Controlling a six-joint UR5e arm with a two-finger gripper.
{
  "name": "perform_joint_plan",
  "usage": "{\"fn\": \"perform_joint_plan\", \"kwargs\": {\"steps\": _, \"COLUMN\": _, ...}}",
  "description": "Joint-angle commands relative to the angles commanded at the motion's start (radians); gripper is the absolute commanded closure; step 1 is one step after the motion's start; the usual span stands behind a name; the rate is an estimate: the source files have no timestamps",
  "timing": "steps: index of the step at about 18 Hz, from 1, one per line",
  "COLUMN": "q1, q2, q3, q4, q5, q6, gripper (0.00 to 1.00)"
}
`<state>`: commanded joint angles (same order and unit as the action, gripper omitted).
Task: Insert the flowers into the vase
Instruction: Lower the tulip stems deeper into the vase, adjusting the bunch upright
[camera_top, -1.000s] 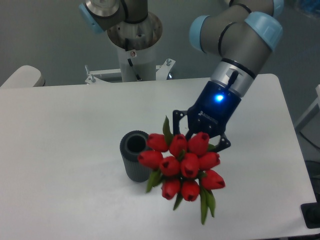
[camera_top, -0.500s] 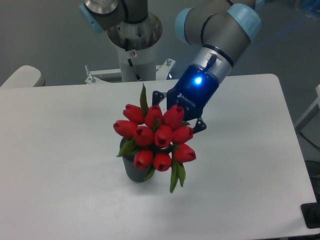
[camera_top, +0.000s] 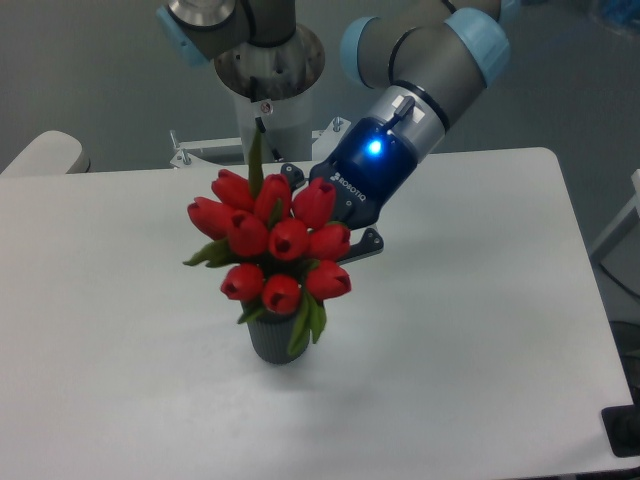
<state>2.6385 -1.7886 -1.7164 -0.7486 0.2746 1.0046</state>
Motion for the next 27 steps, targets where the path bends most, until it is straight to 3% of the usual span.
{"fn": "perform_joint_plan", "kwargs": {"steps": 15, "q1": 0.018, "q2": 0.051, "q3": -0.147, "q4": 0.003, "q5": -0.063, "q6": 0.143, "gripper": 0.75}}
{"fn": "perform_joint_plan", "kwargs": {"steps": 27, "q1": 0.041, "q2": 0.037, "q3": -0.223, "q4": 0.002, "q5": -0.074, "q6": 0.293, "gripper": 0.75}}
